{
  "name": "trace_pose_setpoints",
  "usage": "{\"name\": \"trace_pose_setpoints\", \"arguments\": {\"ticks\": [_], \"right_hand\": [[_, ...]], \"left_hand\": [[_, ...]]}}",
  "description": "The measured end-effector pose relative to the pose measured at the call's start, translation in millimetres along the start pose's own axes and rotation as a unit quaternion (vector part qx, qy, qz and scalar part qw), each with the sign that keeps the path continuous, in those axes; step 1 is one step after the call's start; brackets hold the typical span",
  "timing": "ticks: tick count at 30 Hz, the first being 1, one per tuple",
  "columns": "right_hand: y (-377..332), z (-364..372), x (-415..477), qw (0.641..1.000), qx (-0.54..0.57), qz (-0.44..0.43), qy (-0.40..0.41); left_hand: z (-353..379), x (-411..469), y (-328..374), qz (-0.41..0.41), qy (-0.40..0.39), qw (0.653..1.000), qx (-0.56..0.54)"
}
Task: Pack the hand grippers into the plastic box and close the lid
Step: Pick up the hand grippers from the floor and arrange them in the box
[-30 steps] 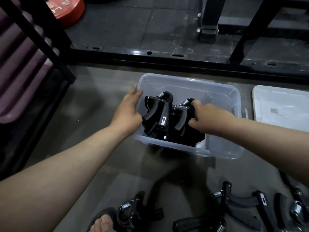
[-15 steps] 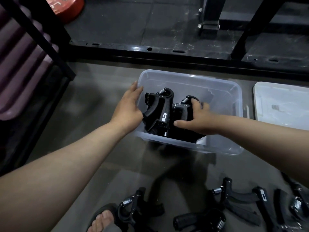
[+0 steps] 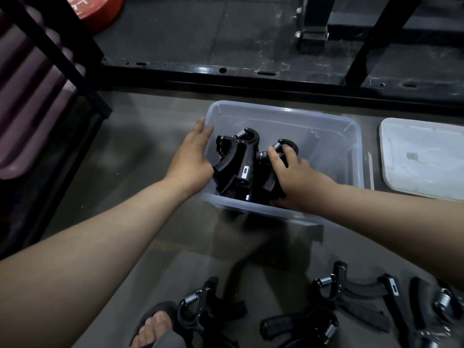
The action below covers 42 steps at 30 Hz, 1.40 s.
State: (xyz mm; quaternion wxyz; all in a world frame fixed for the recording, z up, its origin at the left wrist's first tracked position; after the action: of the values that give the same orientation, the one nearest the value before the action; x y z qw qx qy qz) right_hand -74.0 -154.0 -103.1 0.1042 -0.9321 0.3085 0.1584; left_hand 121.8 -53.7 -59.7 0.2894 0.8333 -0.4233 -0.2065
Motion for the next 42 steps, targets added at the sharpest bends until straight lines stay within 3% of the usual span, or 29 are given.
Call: {"name": "trace_pose_setpoints", "arguments": {"ticks": [11,13,16,21,25,28,32,34,35,39,42], "right_hand": [[7.9,-4.0,1.2,0.997,-0.016,0.035,-0.066],[7.9,-11.7,-8.8,0.998,-0.008,0.031,-0.048],[-6.0,-33.5,-30.7,0.995,0.042,-0.069,0.064],[-48.6,-22.5,-81.6,0.952,0.04,-0.273,0.131],[-81.3,-2.8,-88.5,0.956,-0.01,-0.265,0.126],[-98.0,4.7,-93.1,0.955,-0.05,-0.254,0.147],[-136.5,14.1,-124.4,0.907,-0.106,-0.368,0.177],[-160.2,33.4,-139.6,0.867,-0.131,-0.46,0.138],[-170.3,46.9,-142.3,0.864,-0.151,-0.474,0.082],[-177.6,109.7,-132.4,0.927,-0.139,-0.279,-0.209],[-189.5,134.1,-129.8,0.928,-0.121,-0.265,-0.232]], "left_hand": [[-0.6,2.5,-2.4,0.0,-0.003,1.0,0.002],[-1.7,2.9,-3.8,0.002,-0.007,1.0,0.01],[-3.3,7.3,-6.0,0.006,-0.014,1.0,0.007],[6.2,-6.3,-14.9,0.004,-0.021,1.0,-0.017],[13.2,-26.0,-10.1,0.05,-0.067,0.996,-0.034],[16.3,-37.8,-1.6,0.096,-0.111,0.986,0.076],[15.5,-52.2,6.4,0.089,-0.153,0.972,0.157],[13.8,-58.2,9.9,0.073,-0.156,0.973,0.154],[13.7,-61.1,11.2,0.065,-0.151,0.974,0.153],[13.9,-66.9,10.5,0.058,-0.114,0.983,0.131],[13.0,-65.2,6.6,0.065,-0.1,0.987,0.109]]}}
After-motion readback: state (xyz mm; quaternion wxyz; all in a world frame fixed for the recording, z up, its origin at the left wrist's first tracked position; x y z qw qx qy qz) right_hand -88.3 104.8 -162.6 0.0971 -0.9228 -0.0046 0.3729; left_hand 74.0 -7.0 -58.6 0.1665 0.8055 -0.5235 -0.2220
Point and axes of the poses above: each hand's wrist, its own x-axis towards the middle knuckle, its own z-axis out of the palm, y = z × x, the point moved 6 cm from there along x, towards the middle knuckle
